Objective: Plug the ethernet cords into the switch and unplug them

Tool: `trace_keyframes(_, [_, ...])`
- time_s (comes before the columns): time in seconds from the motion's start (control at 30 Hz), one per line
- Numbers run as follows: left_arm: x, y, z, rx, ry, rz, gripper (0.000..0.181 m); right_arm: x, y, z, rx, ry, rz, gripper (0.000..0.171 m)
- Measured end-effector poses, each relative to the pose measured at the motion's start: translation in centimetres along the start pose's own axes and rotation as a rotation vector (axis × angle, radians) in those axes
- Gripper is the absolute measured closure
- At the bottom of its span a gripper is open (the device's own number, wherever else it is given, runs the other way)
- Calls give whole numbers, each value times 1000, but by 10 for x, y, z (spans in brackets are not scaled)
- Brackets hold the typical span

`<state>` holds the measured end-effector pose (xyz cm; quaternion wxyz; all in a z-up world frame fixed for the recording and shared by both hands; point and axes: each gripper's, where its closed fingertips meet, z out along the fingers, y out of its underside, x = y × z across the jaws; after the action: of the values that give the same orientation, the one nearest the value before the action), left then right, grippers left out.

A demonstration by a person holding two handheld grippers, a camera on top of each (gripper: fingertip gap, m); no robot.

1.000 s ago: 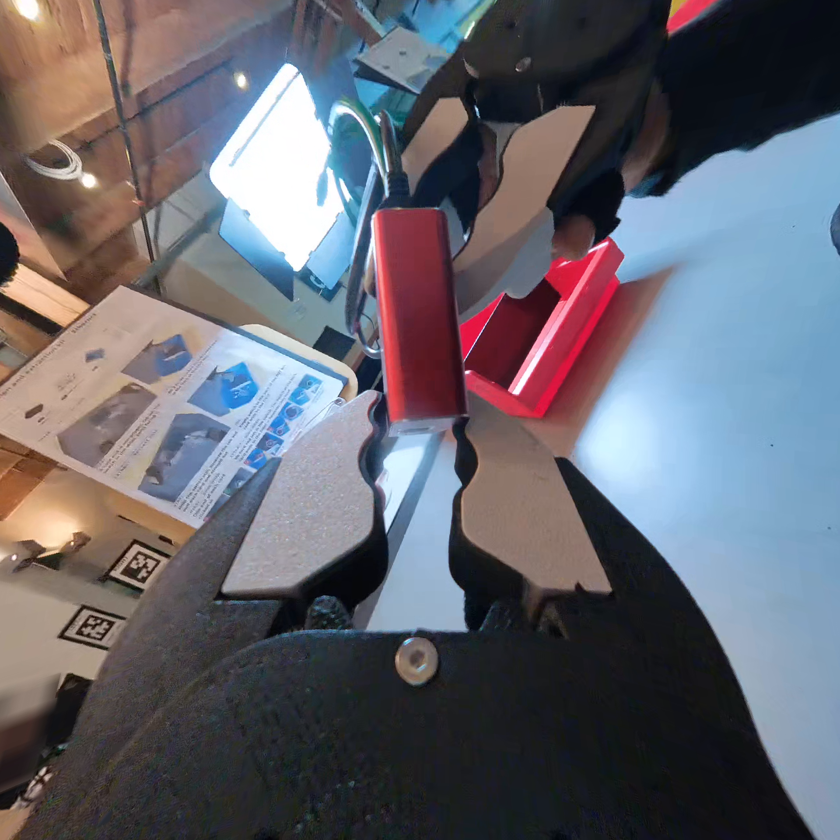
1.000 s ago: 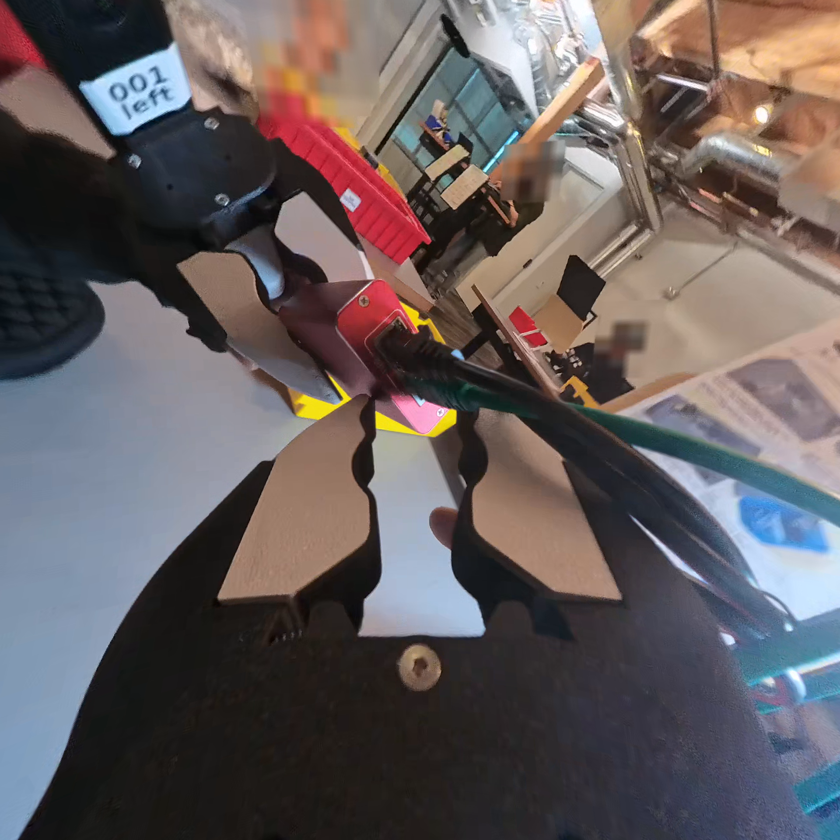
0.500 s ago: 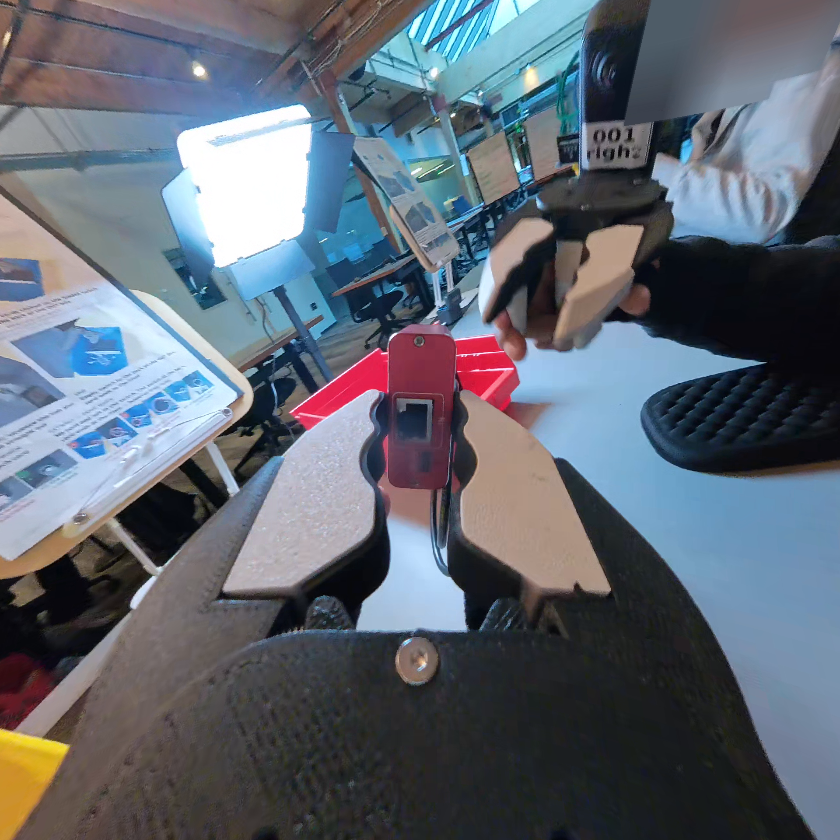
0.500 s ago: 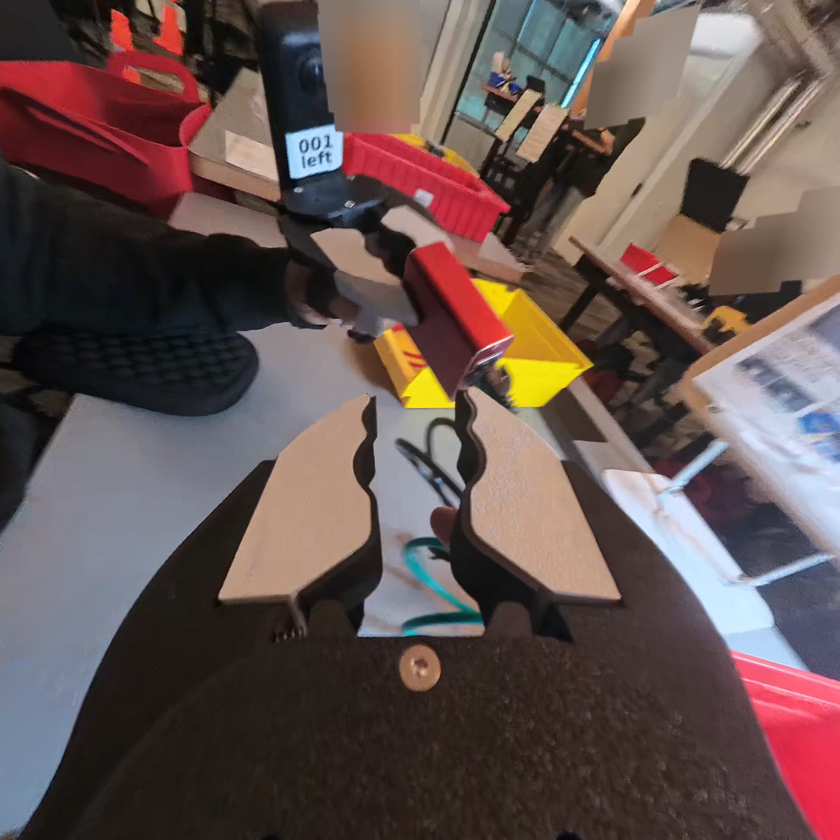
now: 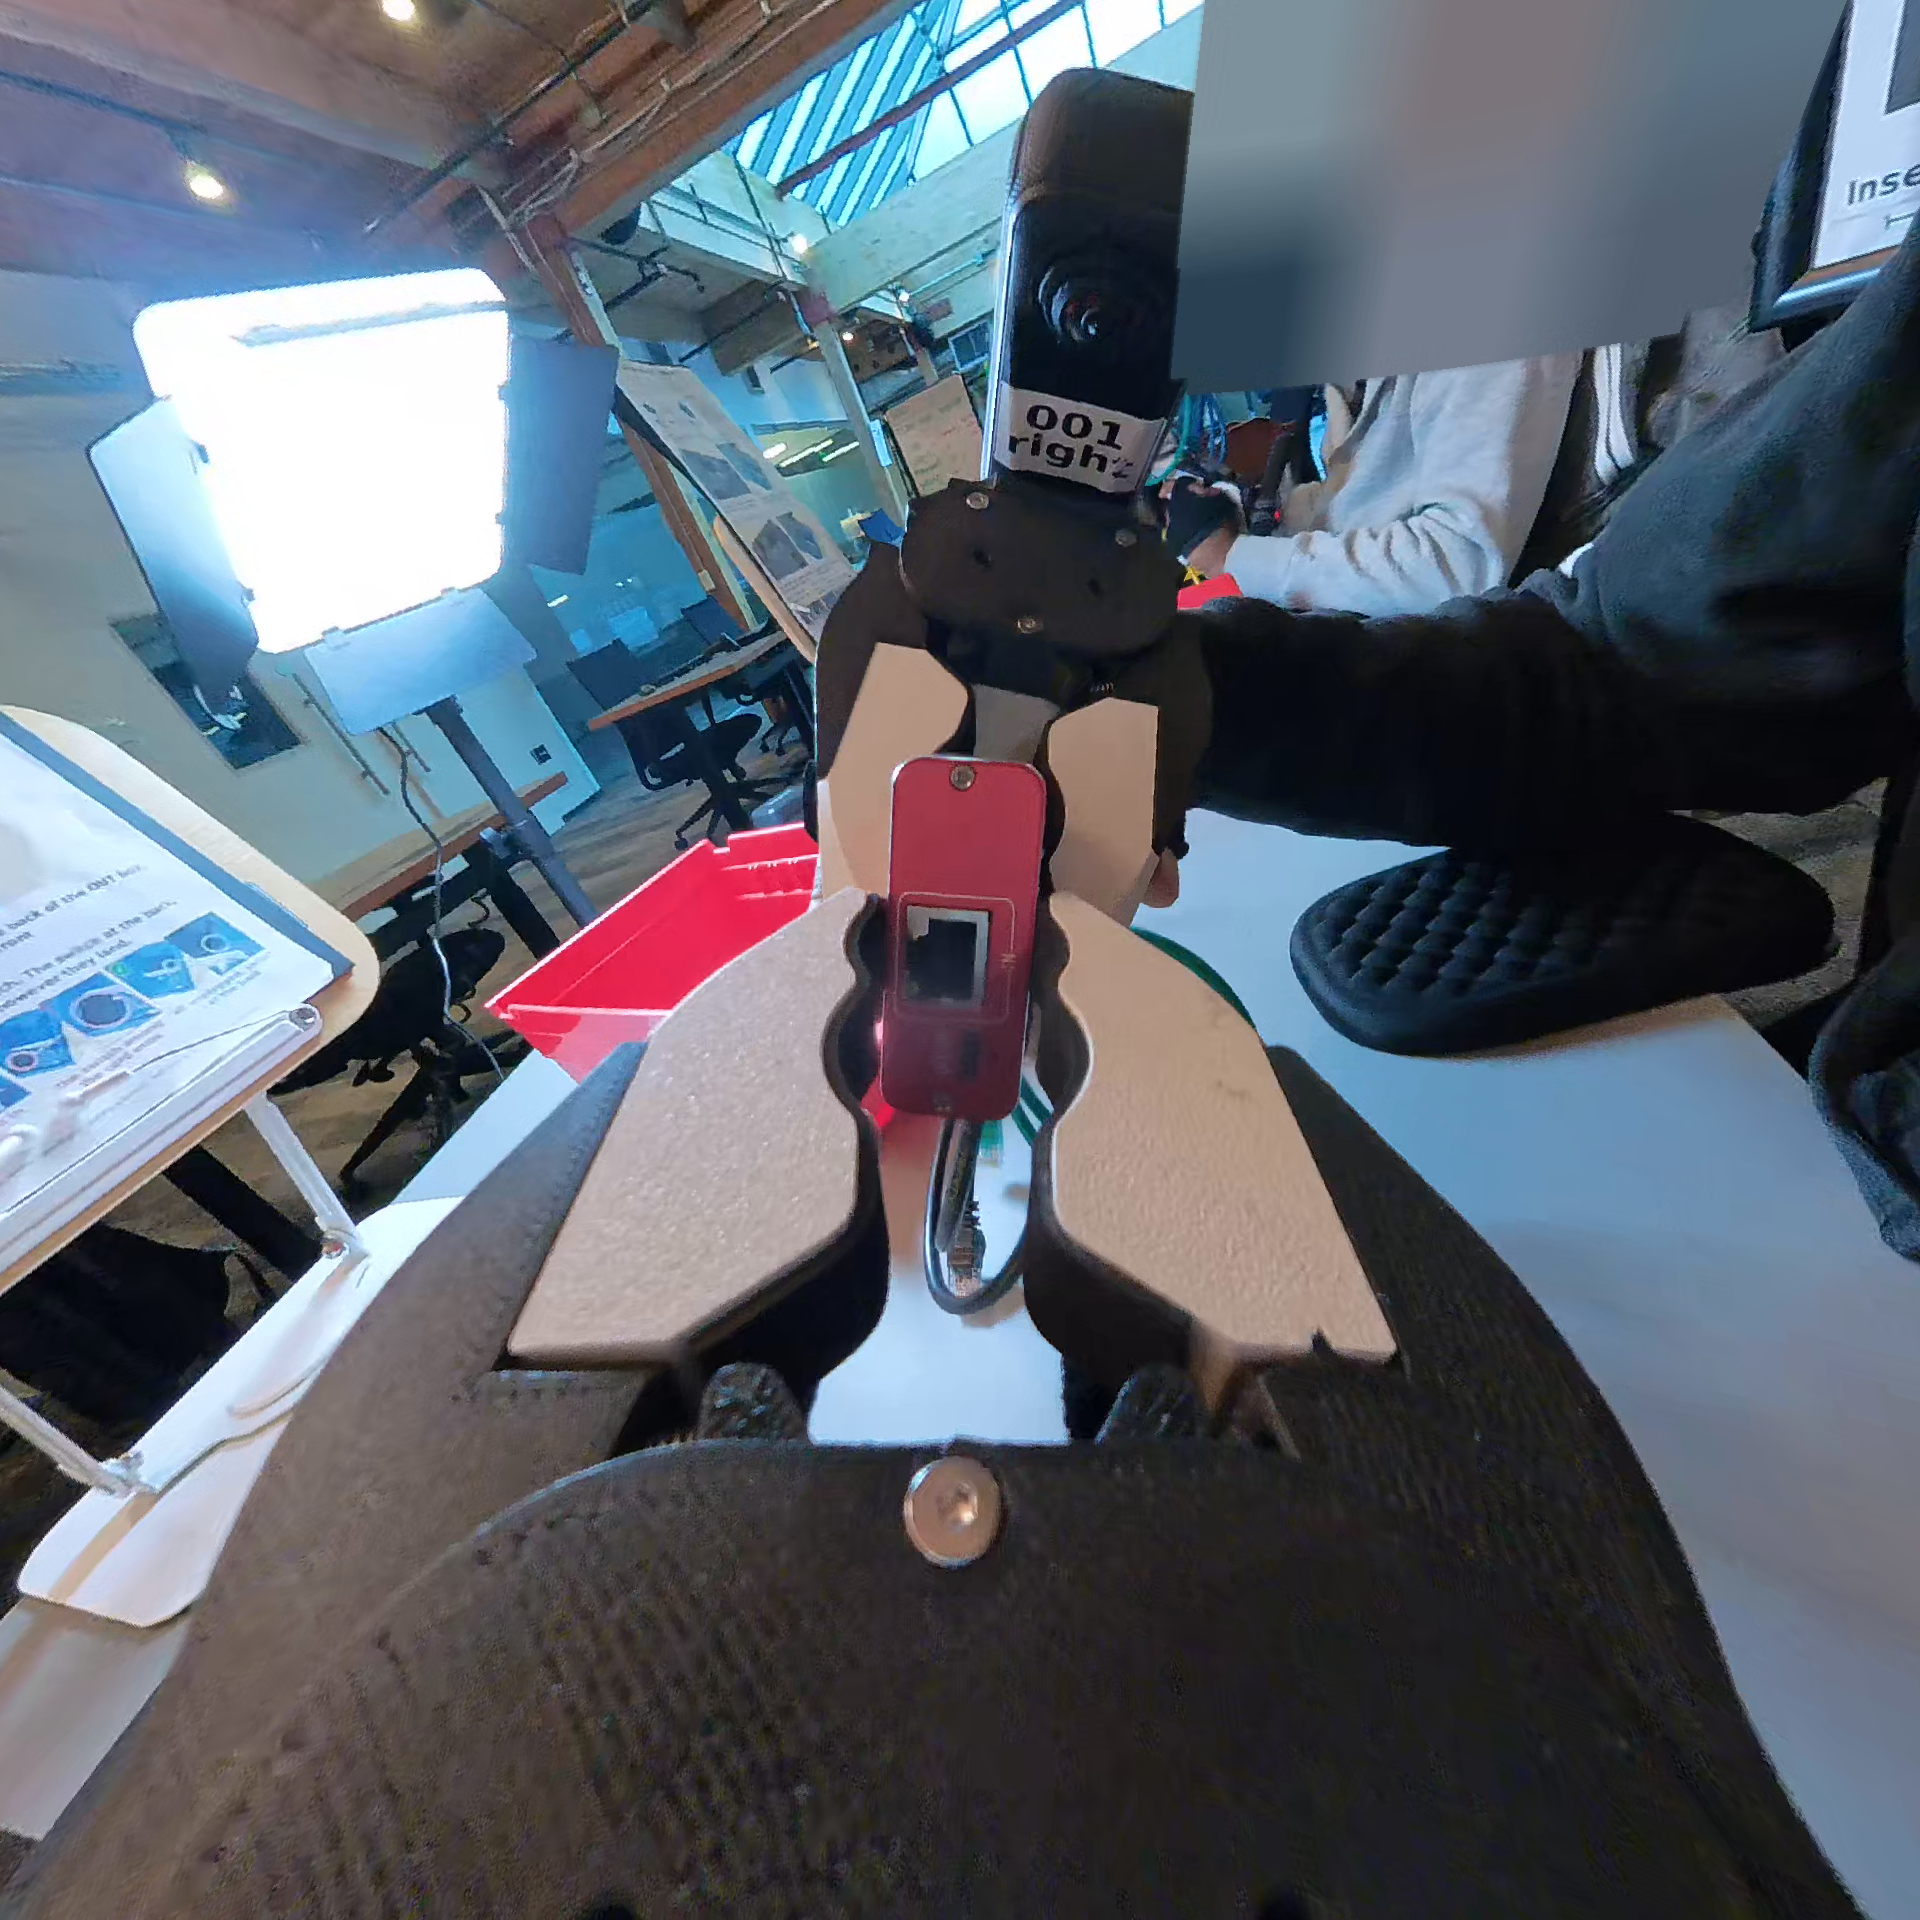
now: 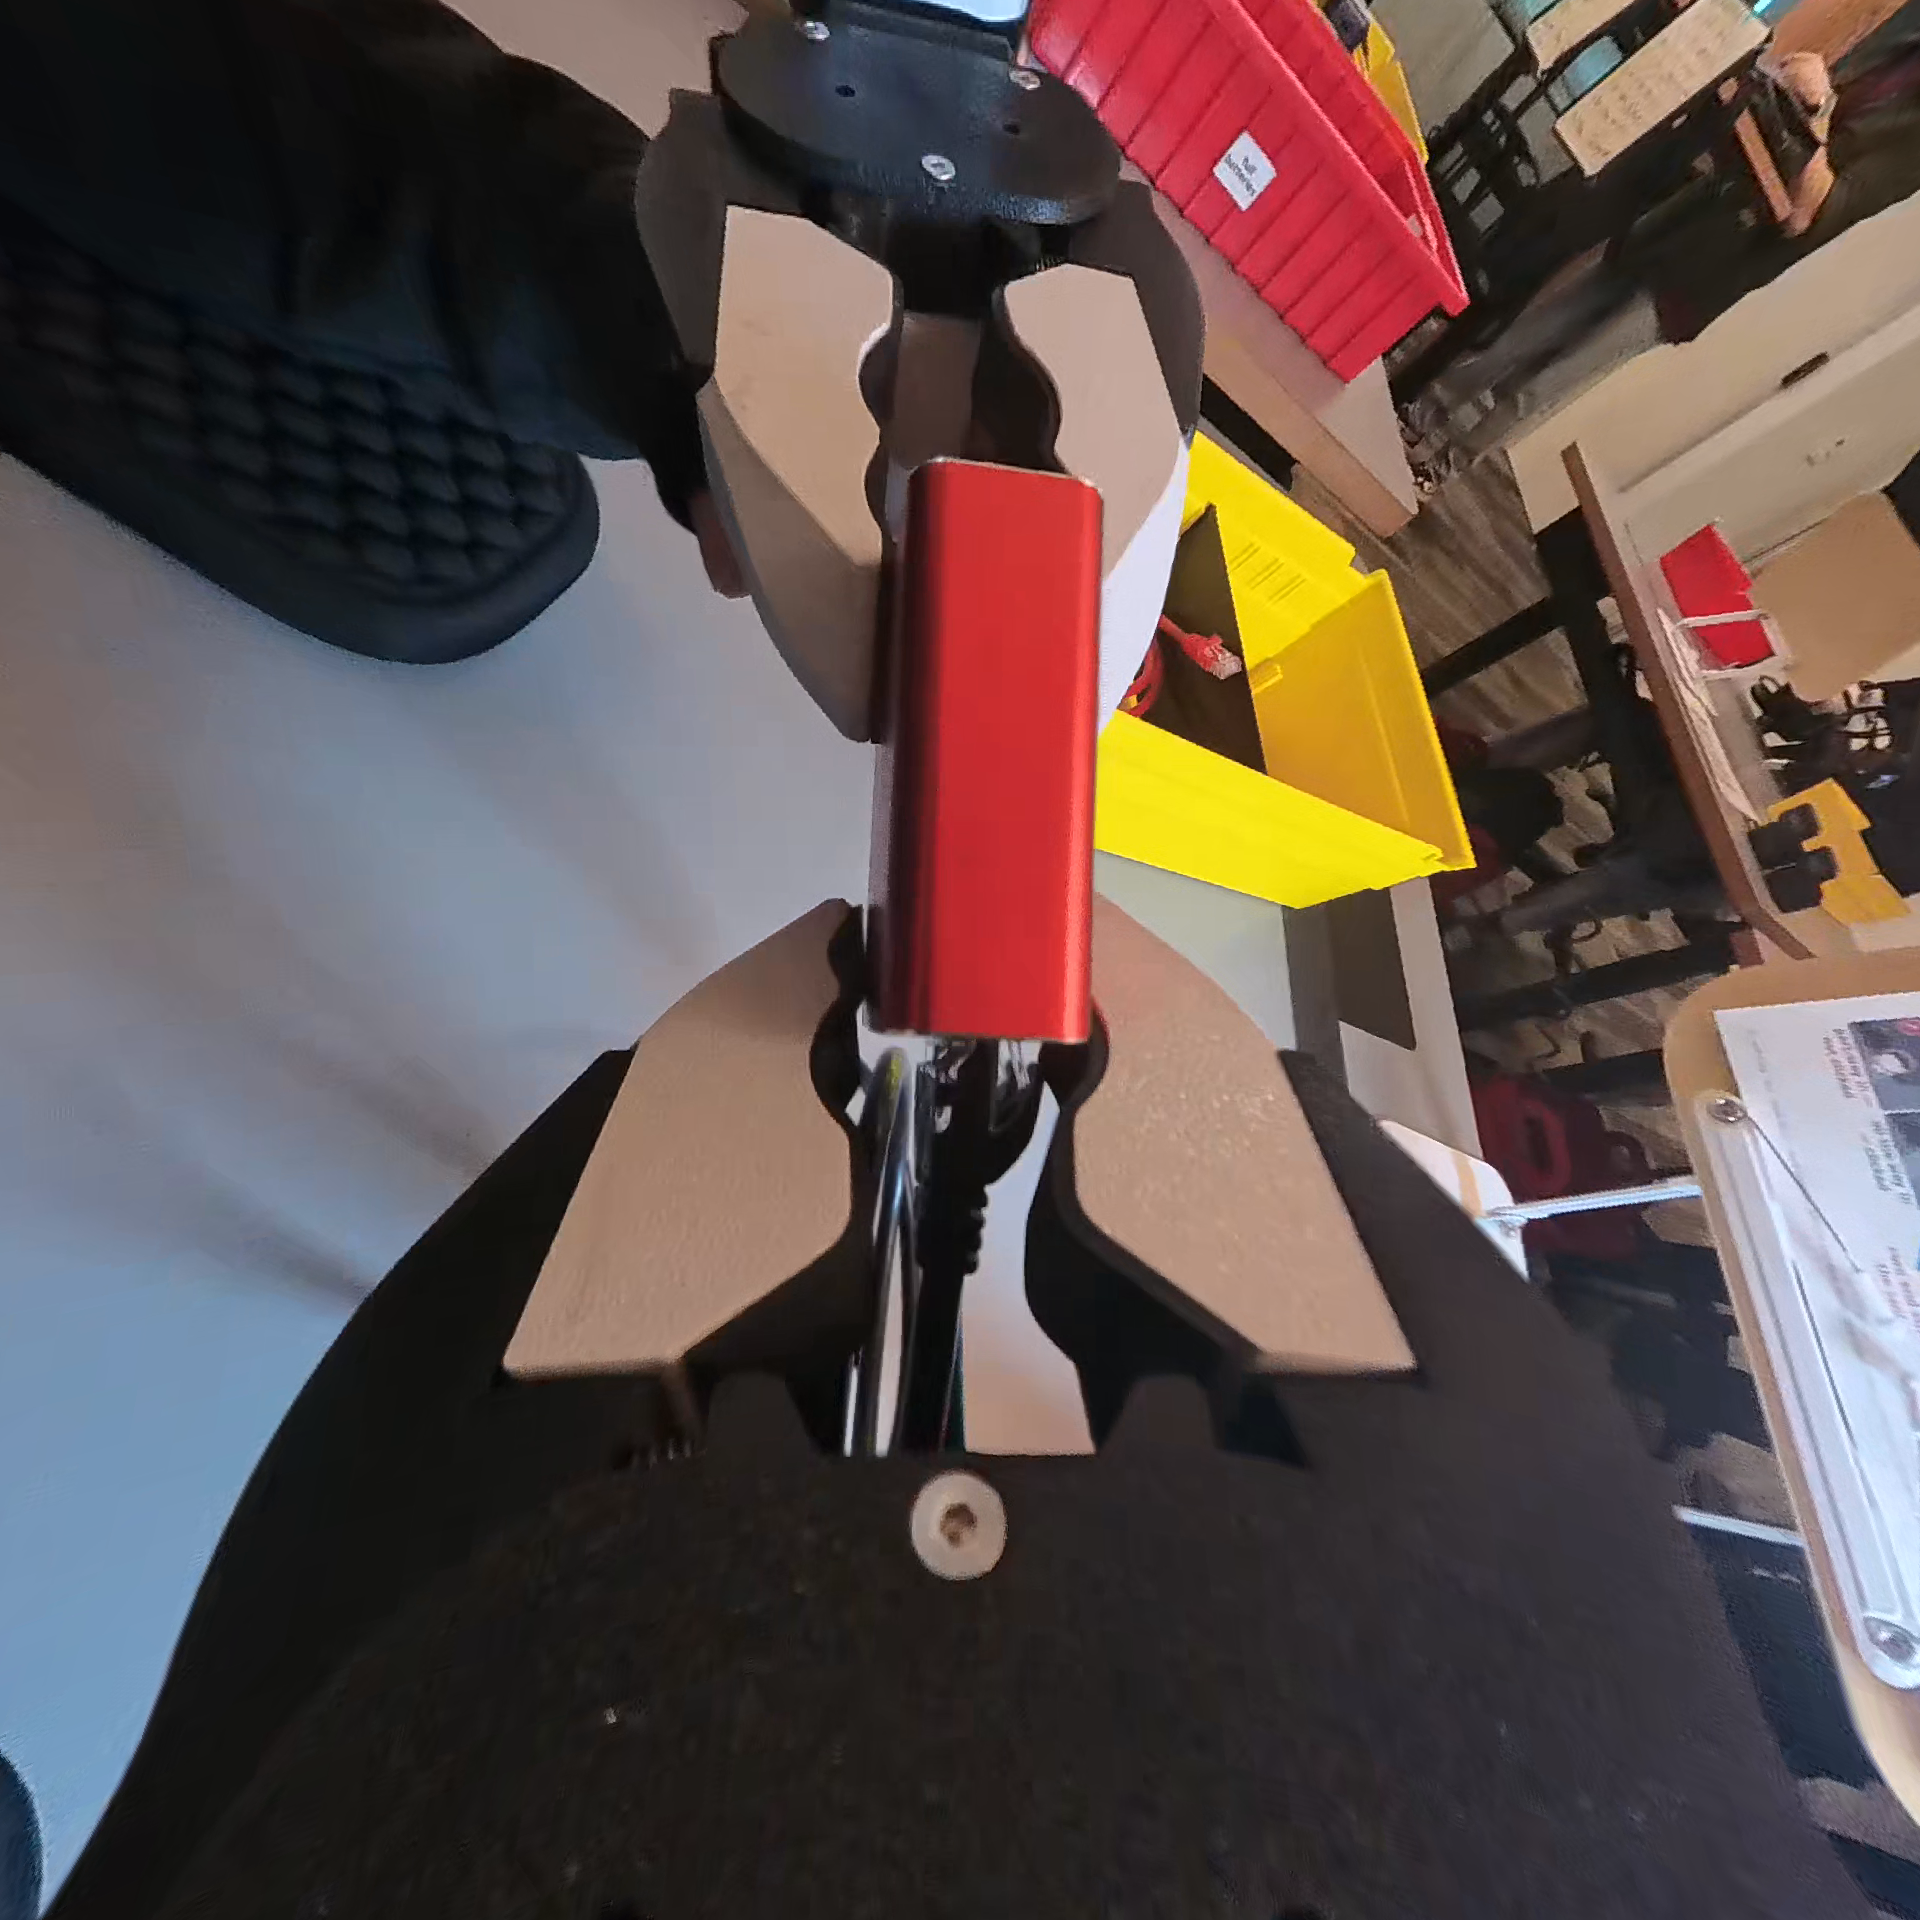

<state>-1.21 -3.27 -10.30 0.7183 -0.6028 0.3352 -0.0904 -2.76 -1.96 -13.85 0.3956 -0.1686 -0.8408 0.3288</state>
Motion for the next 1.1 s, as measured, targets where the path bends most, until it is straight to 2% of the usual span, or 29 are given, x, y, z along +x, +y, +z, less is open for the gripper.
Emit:
trace_keyframes(0.03, [0,3,0,-8,3,-2,153,0,2,1,-5,4,3,140])
trace_keyframes(0.17, [-11,18,-1,-55,-26,-88,151,5,12,-2,-78,83,15,143])
trace_keyframes(0.27, [-36,11,-17,-53,-91,-218,136,15,22,-14,-156,175,18,143])
trace_keyframes(0.37, [-86,-6,-67,-86,-324,-196,141,26,26,-37,-190,291,11,143])
trace_keyframes(0.47, [-132,1,-129,-240,-543,-216,145,37,20,-63,-221,423,-50,143])
trace_keyframes(0.6, [-166,42,-195,-506,-697,-385,147,46,9,-88,-240,516,-113,143])
trace_keyframes(0.73, [-167,108,-229,-838,-725,-504,146,46,12,-86,-255,545,-127,143])
trace_keyframes(0.83, [-172,150,-244,-1098,-756,-380,146,44,18,-79,-276,551,-138,143])
trace_keyframes(0.9, [-175,173,-245,-1210,-754,-307,147,41,20,-75,-271,545,-131,143])
trace_keyframes(0.97, [-180,190,-242,-1268,-755,-241,148,39,21,-73,-267,545,-132,143])
trace_keyframes(1.1, [-195,208,-235,-1273,-821,-126,148,37,26,-72,-260,543,-113,143])
